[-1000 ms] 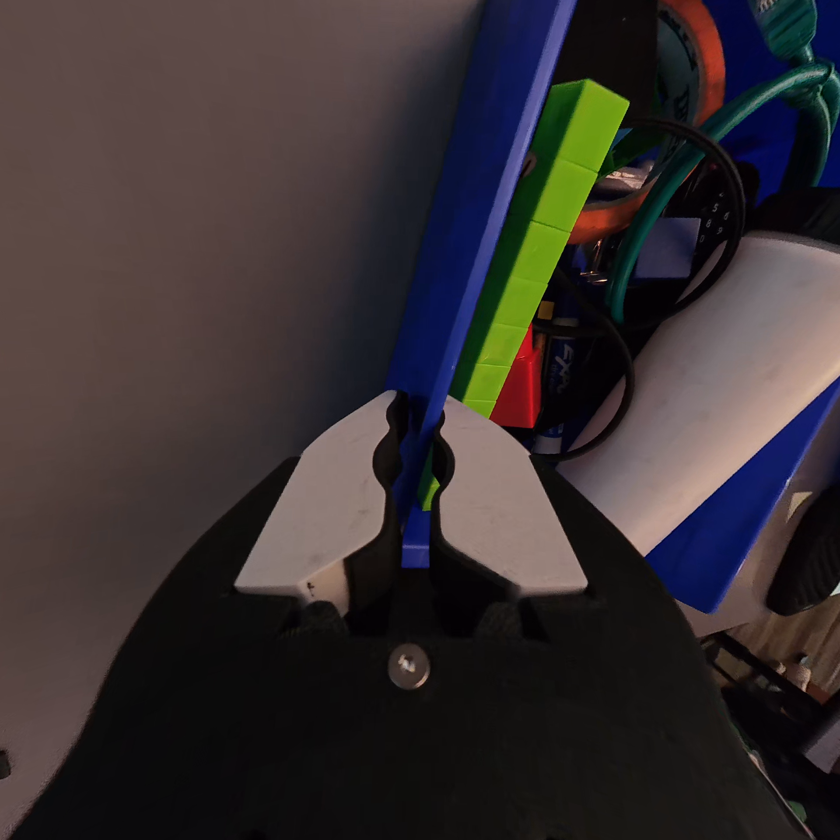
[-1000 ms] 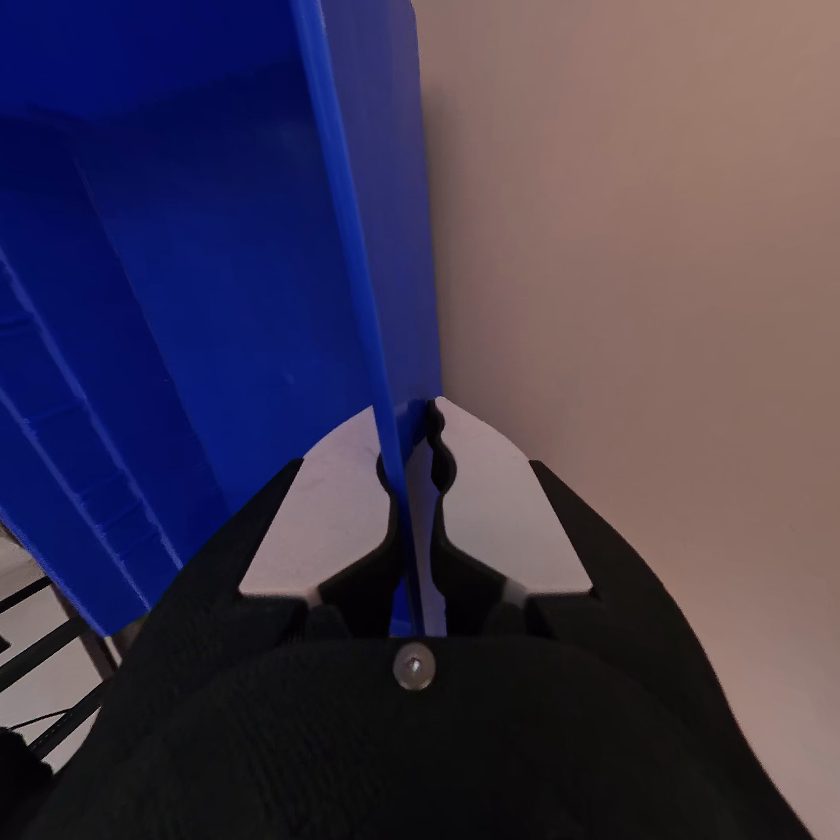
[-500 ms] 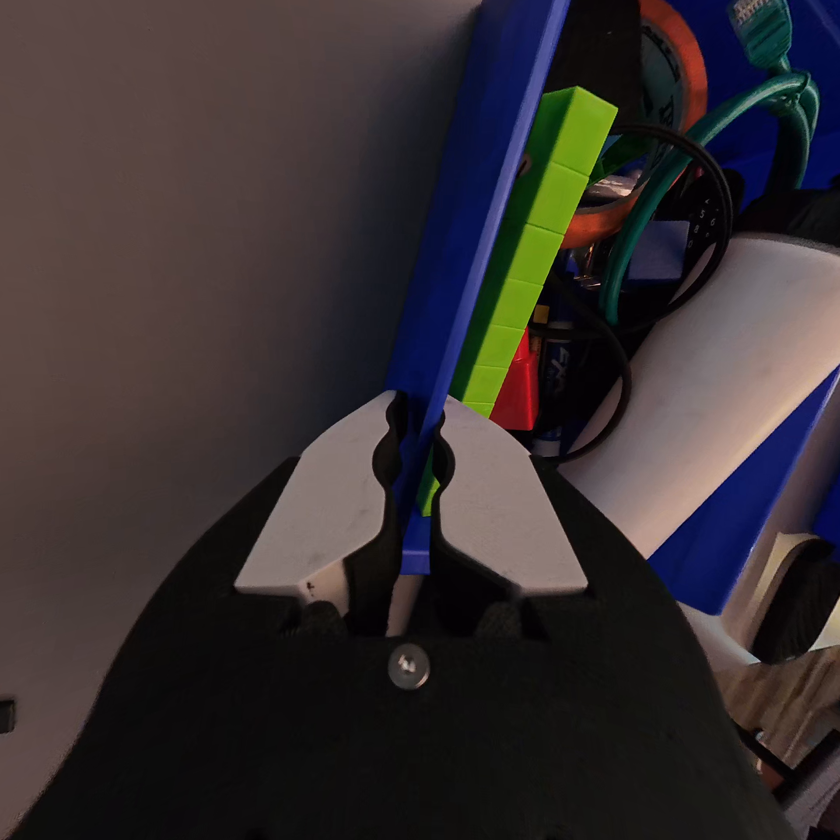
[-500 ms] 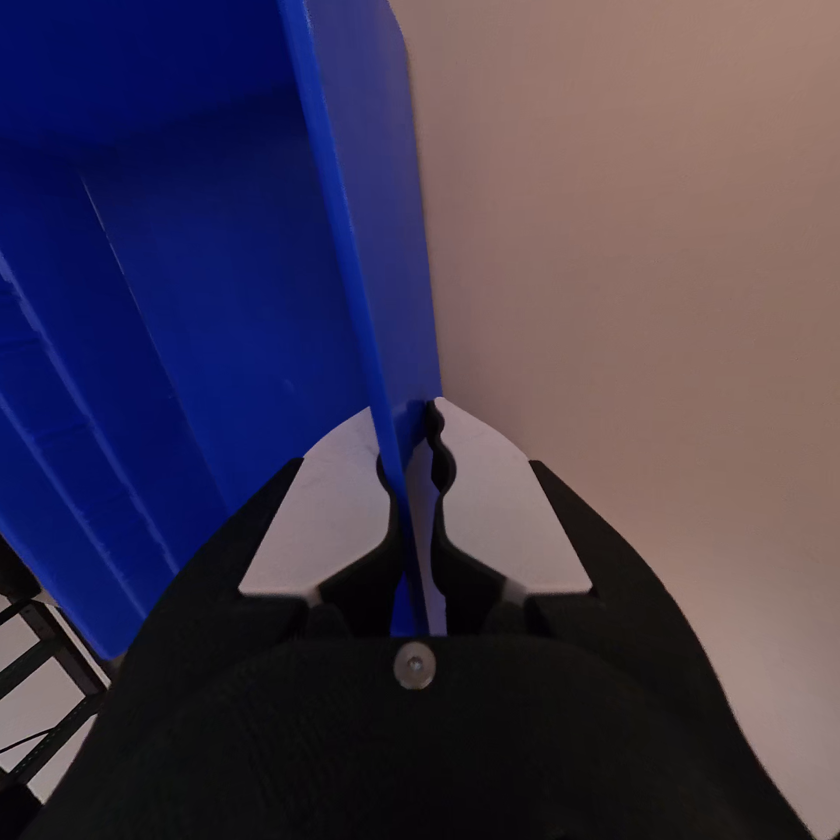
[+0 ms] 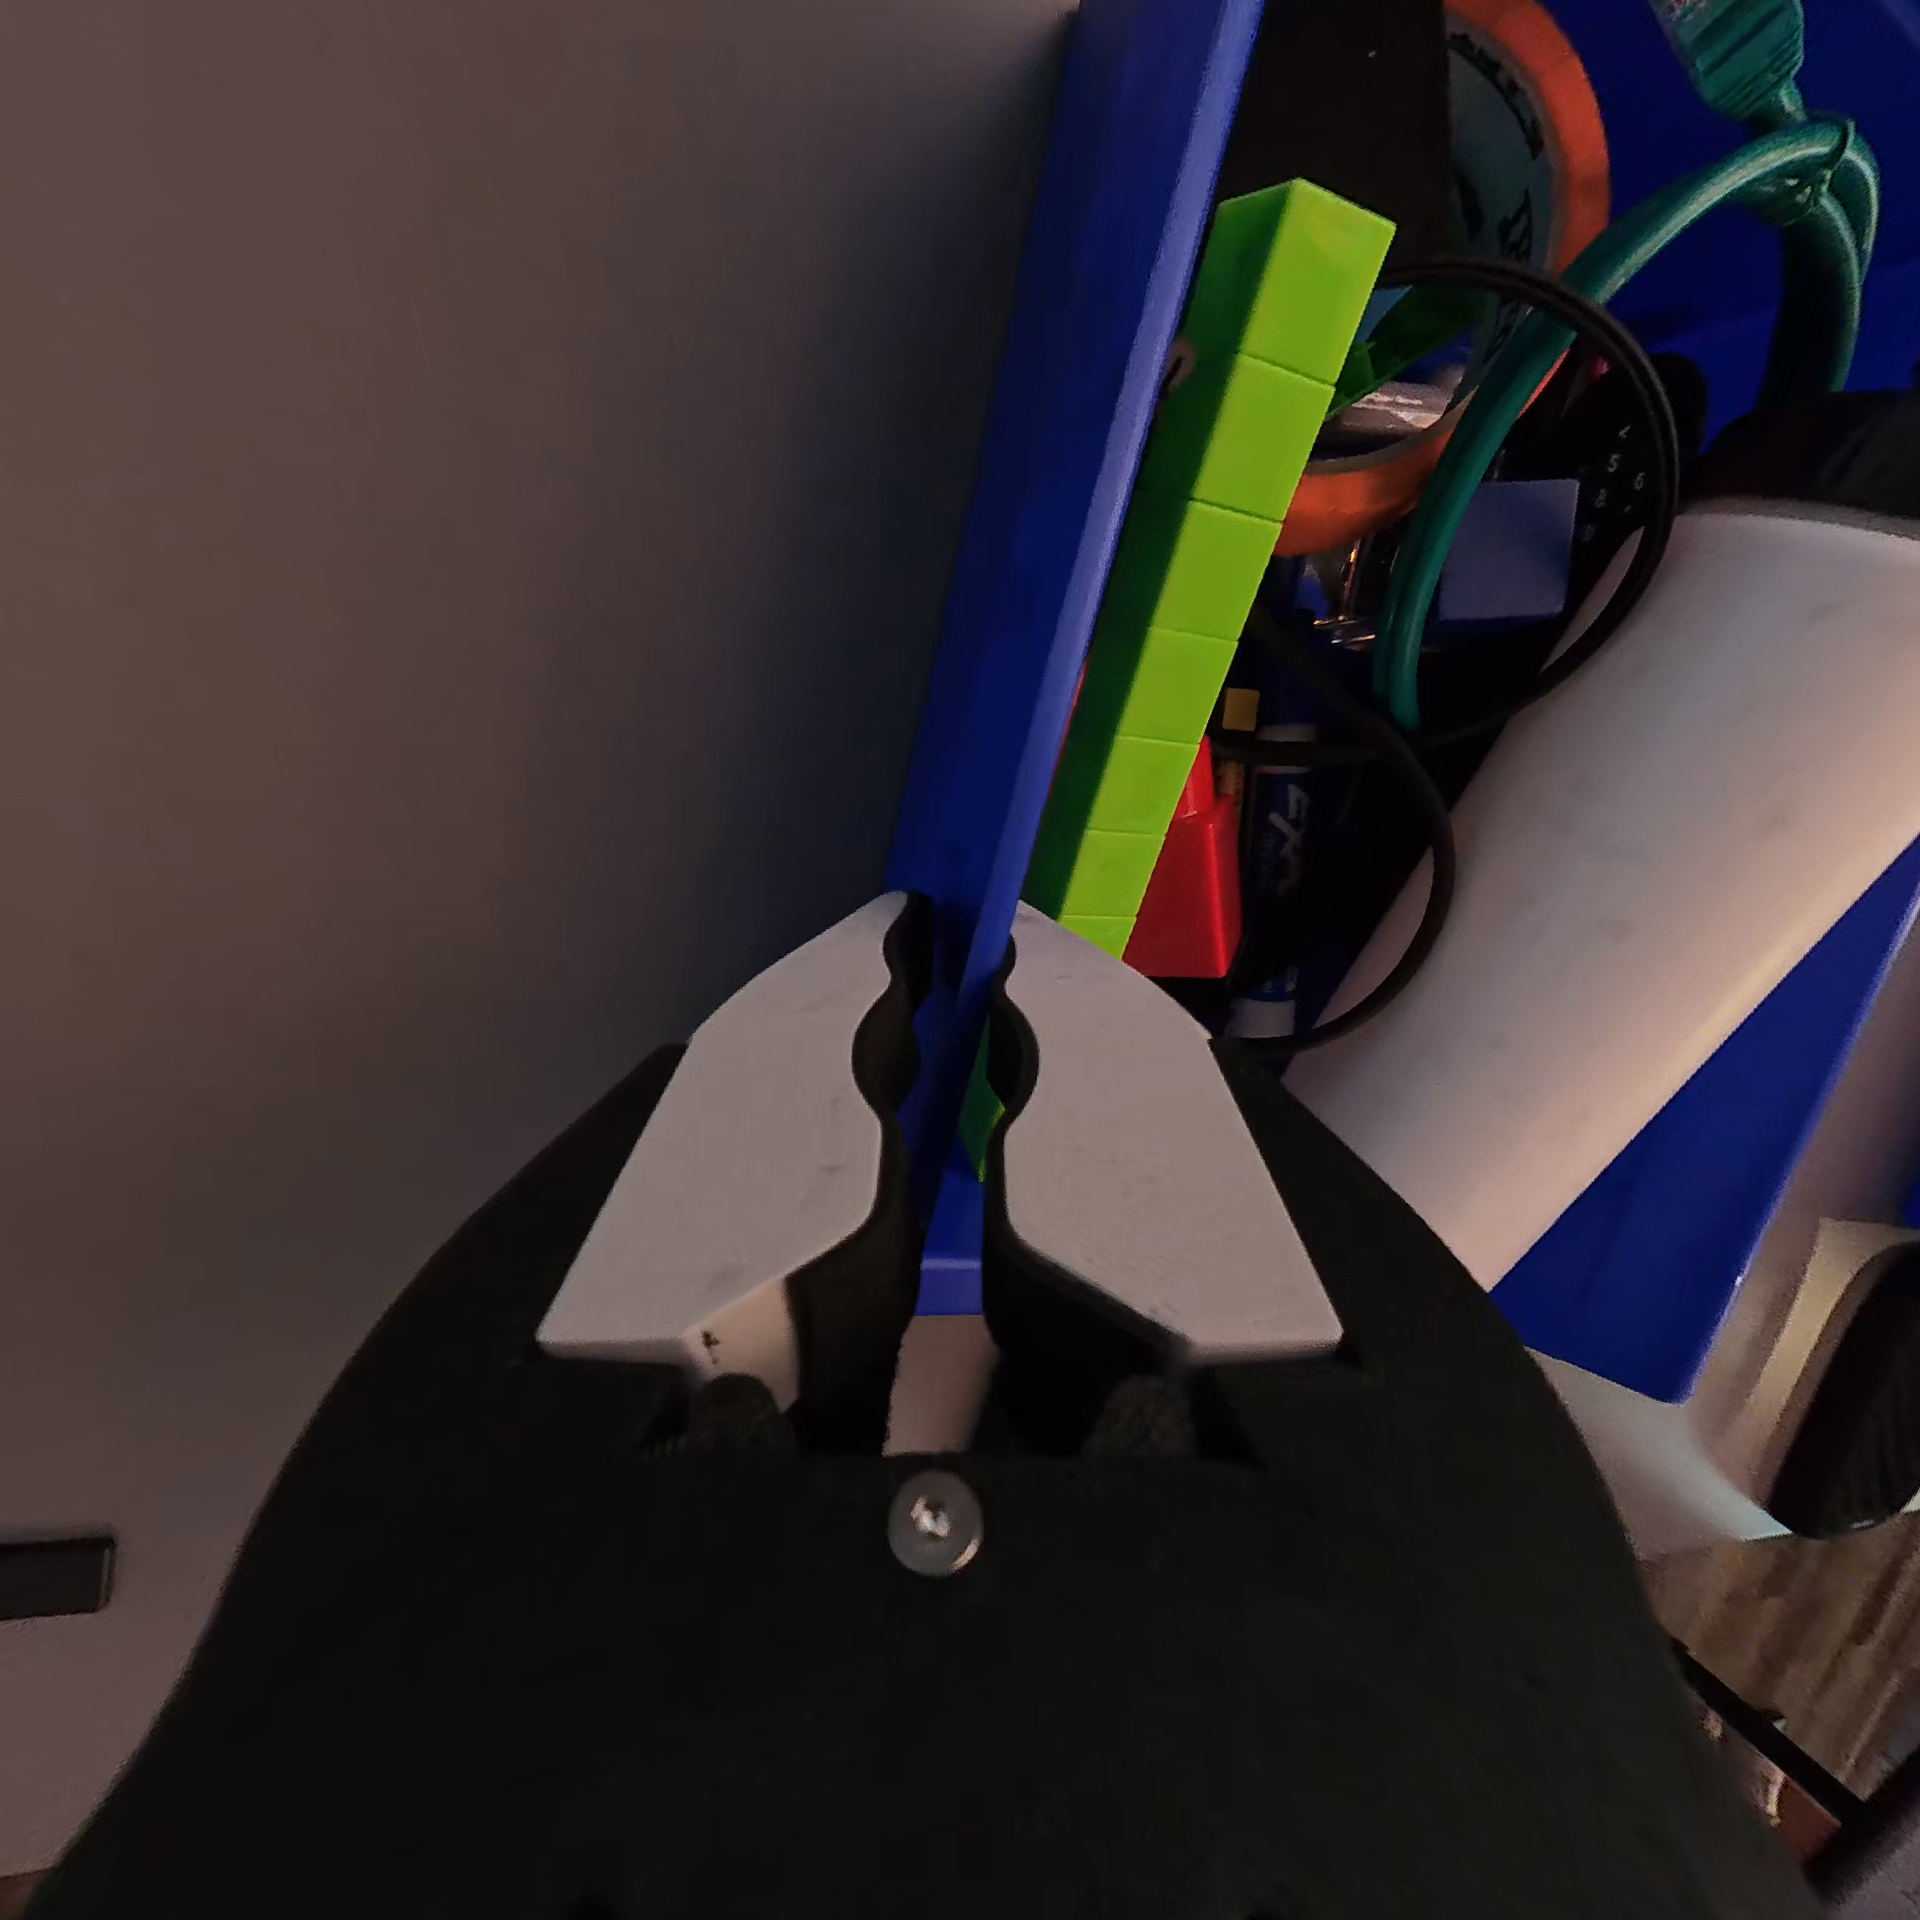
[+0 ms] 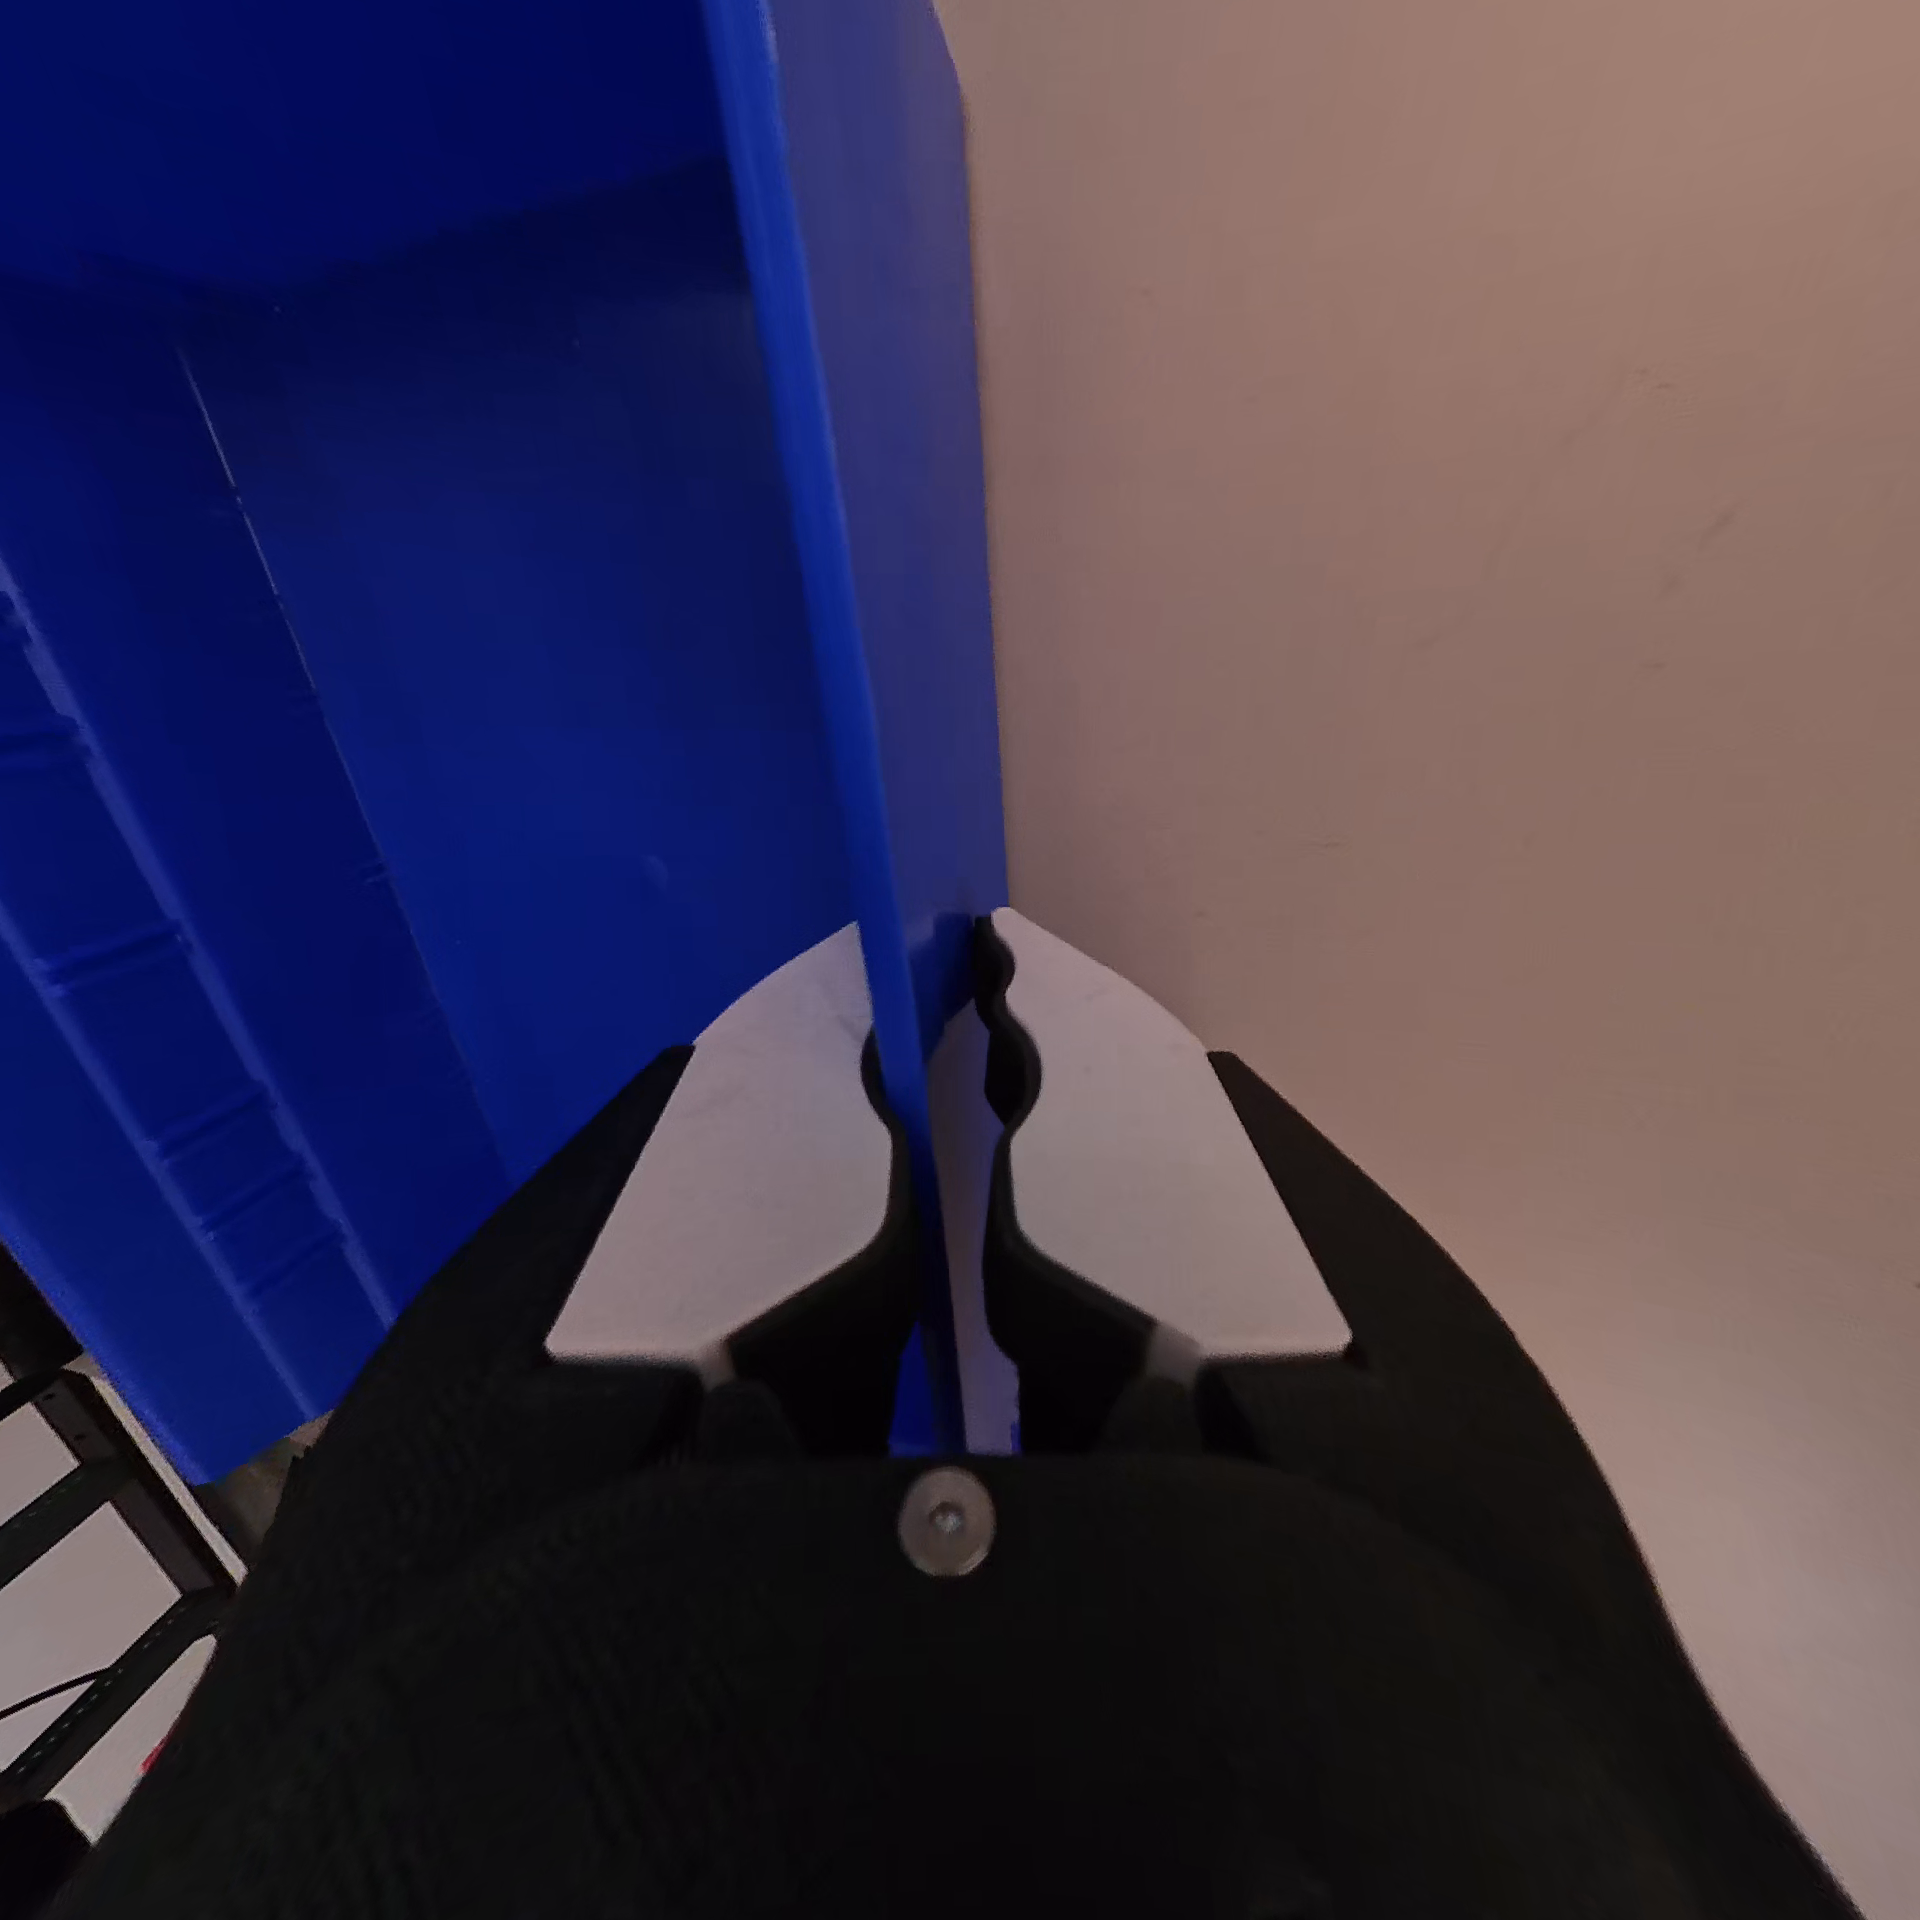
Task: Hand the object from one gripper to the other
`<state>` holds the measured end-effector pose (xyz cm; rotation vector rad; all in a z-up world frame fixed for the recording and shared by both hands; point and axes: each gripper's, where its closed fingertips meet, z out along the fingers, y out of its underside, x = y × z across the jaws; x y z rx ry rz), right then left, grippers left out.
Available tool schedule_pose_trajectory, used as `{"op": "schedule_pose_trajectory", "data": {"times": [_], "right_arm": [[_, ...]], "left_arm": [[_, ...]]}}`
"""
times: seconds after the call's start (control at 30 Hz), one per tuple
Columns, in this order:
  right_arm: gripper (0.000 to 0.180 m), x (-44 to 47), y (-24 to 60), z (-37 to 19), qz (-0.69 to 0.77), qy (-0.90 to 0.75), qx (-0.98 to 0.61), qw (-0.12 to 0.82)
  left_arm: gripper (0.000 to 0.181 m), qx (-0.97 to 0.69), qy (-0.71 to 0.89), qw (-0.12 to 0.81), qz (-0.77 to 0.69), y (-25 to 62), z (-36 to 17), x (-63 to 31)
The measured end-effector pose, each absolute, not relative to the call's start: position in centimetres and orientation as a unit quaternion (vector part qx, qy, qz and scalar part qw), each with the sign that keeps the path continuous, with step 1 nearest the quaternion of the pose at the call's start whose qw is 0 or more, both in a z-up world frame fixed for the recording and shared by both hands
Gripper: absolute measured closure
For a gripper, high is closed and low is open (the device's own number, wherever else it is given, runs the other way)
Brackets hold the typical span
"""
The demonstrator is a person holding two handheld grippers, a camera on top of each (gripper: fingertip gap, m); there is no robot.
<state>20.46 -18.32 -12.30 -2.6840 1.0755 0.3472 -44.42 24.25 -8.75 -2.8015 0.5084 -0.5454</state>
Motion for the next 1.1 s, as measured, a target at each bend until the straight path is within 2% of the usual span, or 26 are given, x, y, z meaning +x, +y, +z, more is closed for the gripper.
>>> {"op": "schedule_pose_trajectory", "data": {"times": [0.87, 0.97, 1.07, 1.1], "right_arm": [[0.172, 21.3, -18.3, -12.3, 0.044, 0.317, -0.942, 0.105], [0.158, 21.8, -19.4, -10.2, -0.05, 0.278, -0.956, 0.076], [0.139, 20.9, -20.8, -5.1, -0.179, 0.22, -0.958, 0.049], [0.139, 19.1, -21.1, -3.4, -0.194, 0.197, -0.96, 0.043]], "left_arm": [[0.174, -0.954, 0.182, 0.15, -0.185, 23.9, -8.8, -45.3], [0.173, -0.951, 0.18, 0.151, -0.199, 23.7, -8.7, -45.3], [0.171, -0.946, 0.196, 0.152, -0.21, 23.5, -8.8, -45.3], [0.169, -0.943, 0.201, 0.154, -0.216, 23.4, -8.8, -45.3]]}}
